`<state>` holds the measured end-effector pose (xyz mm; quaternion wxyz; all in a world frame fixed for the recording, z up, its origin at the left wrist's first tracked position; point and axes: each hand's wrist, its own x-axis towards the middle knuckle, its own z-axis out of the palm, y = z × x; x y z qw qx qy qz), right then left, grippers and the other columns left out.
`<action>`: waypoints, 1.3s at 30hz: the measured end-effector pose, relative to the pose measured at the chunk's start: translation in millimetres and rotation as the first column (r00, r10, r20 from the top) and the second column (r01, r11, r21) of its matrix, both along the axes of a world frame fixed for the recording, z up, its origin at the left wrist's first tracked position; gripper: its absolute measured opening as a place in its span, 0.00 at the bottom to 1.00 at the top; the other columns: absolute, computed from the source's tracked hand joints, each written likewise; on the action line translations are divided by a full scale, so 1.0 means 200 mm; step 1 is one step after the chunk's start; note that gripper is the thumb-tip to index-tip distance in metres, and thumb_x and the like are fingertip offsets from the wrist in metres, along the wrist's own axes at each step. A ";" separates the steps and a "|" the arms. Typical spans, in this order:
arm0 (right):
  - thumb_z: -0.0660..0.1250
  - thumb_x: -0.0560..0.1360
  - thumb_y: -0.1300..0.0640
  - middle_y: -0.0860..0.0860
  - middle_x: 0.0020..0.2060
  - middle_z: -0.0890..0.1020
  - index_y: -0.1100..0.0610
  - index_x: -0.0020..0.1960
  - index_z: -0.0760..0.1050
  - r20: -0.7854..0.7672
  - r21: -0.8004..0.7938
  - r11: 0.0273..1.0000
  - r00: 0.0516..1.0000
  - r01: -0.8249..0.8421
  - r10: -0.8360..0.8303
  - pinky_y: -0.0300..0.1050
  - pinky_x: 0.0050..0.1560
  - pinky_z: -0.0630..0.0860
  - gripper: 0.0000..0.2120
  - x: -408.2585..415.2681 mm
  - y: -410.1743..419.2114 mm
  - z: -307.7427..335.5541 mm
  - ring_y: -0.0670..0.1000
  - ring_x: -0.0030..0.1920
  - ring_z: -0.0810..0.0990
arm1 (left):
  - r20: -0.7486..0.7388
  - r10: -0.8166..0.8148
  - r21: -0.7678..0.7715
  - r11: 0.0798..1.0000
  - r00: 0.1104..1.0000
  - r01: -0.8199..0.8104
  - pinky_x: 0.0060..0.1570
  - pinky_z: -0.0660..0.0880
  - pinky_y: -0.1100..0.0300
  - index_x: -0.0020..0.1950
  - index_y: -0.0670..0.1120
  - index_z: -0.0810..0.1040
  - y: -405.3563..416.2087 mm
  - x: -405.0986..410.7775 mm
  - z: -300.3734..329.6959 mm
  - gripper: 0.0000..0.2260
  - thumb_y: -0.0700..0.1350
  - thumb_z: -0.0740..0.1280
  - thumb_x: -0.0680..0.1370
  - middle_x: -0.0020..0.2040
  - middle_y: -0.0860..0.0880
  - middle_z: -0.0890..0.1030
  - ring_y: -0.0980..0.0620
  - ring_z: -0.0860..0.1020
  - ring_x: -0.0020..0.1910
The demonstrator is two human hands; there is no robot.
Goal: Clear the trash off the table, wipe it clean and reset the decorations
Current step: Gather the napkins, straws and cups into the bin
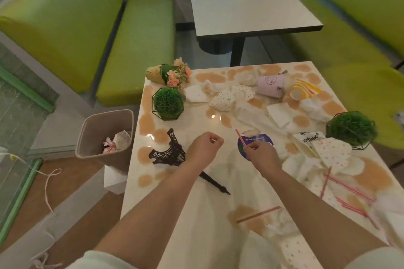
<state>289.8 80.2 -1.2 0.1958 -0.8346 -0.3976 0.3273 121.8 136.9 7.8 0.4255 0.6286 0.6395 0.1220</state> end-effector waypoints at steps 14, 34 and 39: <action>0.69 0.74 0.61 0.55 0.61 0.72 0.56 0.64 0.77 0.251 0.011 0.982 0.951 -0.186 0.178 0.46 0.62 0.68 0.19 0.50 -0.05 -0.16 0.55 0.65 0.66 | -0.286 -0.128 -0.077 0.991 0.950 0.111 0.44 0.73 0.58 0.49 0.51 0.79 0.03 0.49 -0.22 0.11 0.57 0.64 0.78 0.50 0.51 0.82 0.48 0.80 0.48; 0.67 0.73 0.63 0.52 0.54 0.77 0.54 0.59 0.79 0.069 0.166 0.976 0.989 -0.142 0.132 0.45 0.51 0.72 0.16 0.43 0.07 -0.16 0.52 0.55 0.76 | -0.281 0.063 -0.195 0.973 0.958 -0.121 0.35 0.70 0.61 0.49 0.47 0.83 0.11 0.46 -0.26 0.15 0.58 0.72 0.71 0.42 0.49 0.82 0.48 0.79 0.39; 0.70 0.74 0.60 0.45 0.43 0.76 0.53 0.57 0.76 -0.192 0.242 0.970 0.981 0.036 0.012 0.31 0.35 0.66 0.13 0.36 0.09 -0.14 0.41 0.40 0.74 | -0.065 0.106 -0.138 0.984 0.992 -0.114 0.37 0.70 0.62 0.50 0.48 0.85 0.09 0.42 -0.25 0.10 0.50 0.67 0.78 0.40 0.52 0.82 0.53 0.77 0.38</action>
